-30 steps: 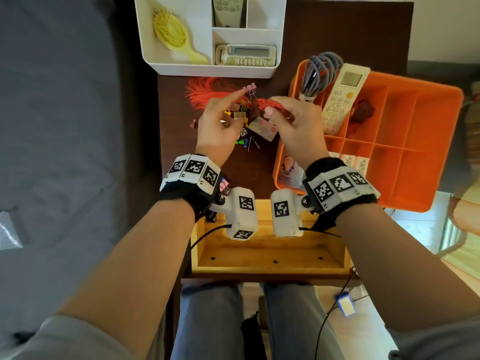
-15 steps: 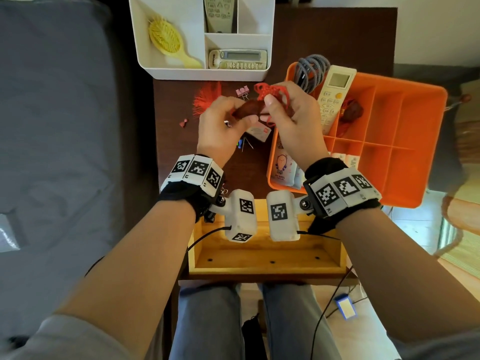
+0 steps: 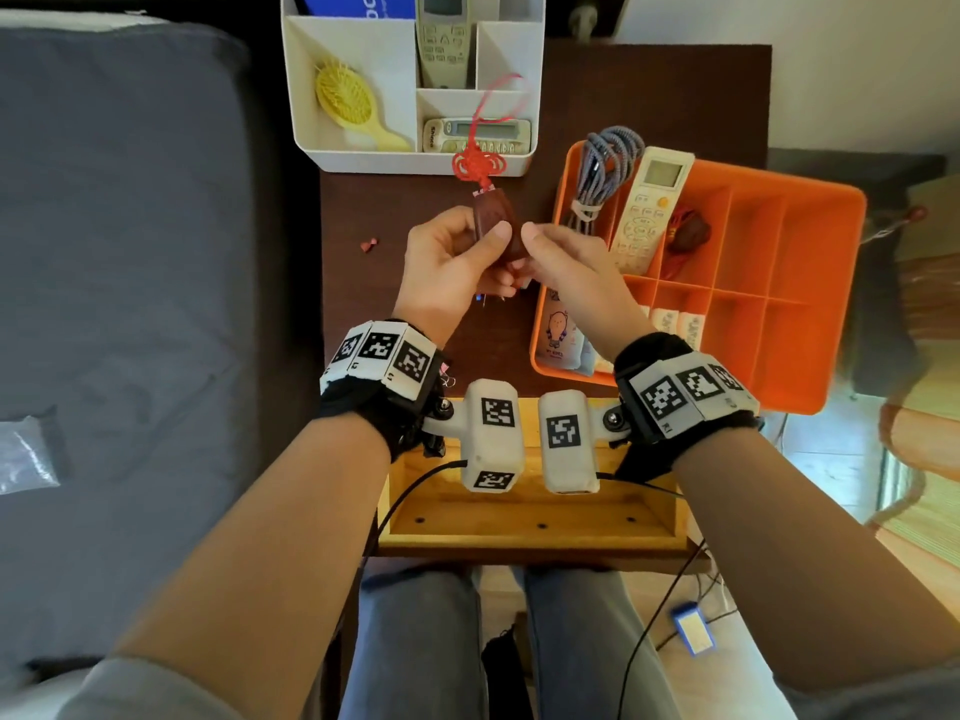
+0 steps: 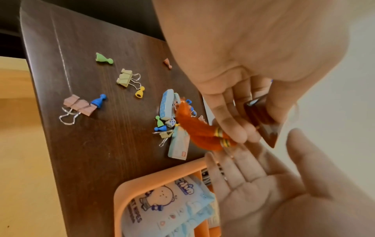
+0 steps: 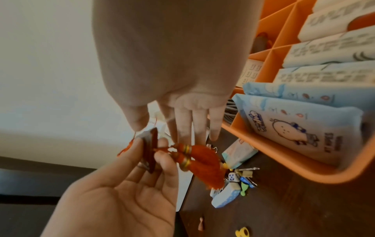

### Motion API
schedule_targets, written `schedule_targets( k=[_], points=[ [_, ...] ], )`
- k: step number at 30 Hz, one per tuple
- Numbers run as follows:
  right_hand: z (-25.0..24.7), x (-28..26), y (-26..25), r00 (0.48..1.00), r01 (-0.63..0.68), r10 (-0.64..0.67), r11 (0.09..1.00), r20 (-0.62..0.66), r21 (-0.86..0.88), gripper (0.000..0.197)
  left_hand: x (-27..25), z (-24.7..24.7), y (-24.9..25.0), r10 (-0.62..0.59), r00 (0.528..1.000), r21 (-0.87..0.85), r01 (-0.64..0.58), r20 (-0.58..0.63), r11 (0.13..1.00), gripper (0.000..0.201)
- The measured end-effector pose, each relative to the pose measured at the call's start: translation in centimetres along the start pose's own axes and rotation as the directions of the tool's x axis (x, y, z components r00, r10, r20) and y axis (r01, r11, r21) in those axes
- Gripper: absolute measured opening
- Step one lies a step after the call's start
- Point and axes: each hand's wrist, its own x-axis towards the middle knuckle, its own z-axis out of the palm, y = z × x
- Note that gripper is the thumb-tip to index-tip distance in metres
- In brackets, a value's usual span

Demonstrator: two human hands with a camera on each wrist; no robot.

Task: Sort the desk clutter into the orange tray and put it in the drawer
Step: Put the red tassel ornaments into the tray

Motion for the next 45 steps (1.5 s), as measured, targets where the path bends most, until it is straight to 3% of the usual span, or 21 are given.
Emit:
schedule_targets(
  k=[4,8,15,21,26,30,33,36,40,45],
  points=[
    [0.0,-0.7,0.3,0.999,0.010,-0.010,1.000,0.033,-0.002,0.031,-0.3,0.1,0.3,-0.019,0.999,-0.050,0.016,-0.051,0.999,0.017],
    [-0.2,-1.0,0.8,0.997,0.069,-0.068,0.994,0.020,-0.080,0.028,-0.7,-0.1,-0.2,0.000,0.990,-0.062,-0.009,-0.138,0.998,0.010],
    [0.0,-1.1,1.2,0.999,-0.044,0.044,0.991,-0.005,-0.126,0.017,-1.0,-0.5,-2.0,-0.014,0.973,-0.061,0.000,-0.229,0.998,0.009],
    [-0.1,-1.3,1.3,0.983,-0.116,0.145,0.963,0.109,-0.242,0.024,-1.0,-1.1,-3.4,-0.042,0.932,-0.053,0.025,-0.360,0.998,0.008],
    [0.0,-1.3,1.3,0.988,0.126,-0.070,0.888,0.140,-0.443,0.025,-0.9,-2.1,-4.8,-0.005,0.914,0.193,0.091,-0.406,0.977,0.013],
    [0.0,-1.0,0.8,0.963,0.266,-0.211,0.831,0.165,-0.488,0.026,-1.2,-2.2,-5.1,-0.022,0.962,0.304,0.108,-0.274,0.946,0.008],
    [0.0,-0.5,0.8,0.952,0.304,-0.278,0.822,0.127,-0.482,0.026,-1.5,-2.0,-4.9,-0.058,0.996,0.281,0.077,-0.072,0.957,0.012],
    [-0.2,0.0,1.1,0.939,0.319,-0.342,0.817,0.042,-0.480,0.023,-1.7,-1.7,-4.6,-0.071,0.991,0.250,0.041,0.115,0.967,0.019],
    [-0.7,0.5,2.0,0.958,0.204,-0.264,0.902,-0.112,-0.382,0.020,-1.6,-1.6,-3.9,-0.050,0.962,0.264,-0.024,0.270,0.964,0.018],
    [-1.5,0.6,2.9,0.985,0.119,-0.157,0.920,-0.073,-0.373,0.021,-1.4,-1.1,-3.3,-0.074,0.928,0.246,-0.019,0.364,0.969,0.024]
  ],
)
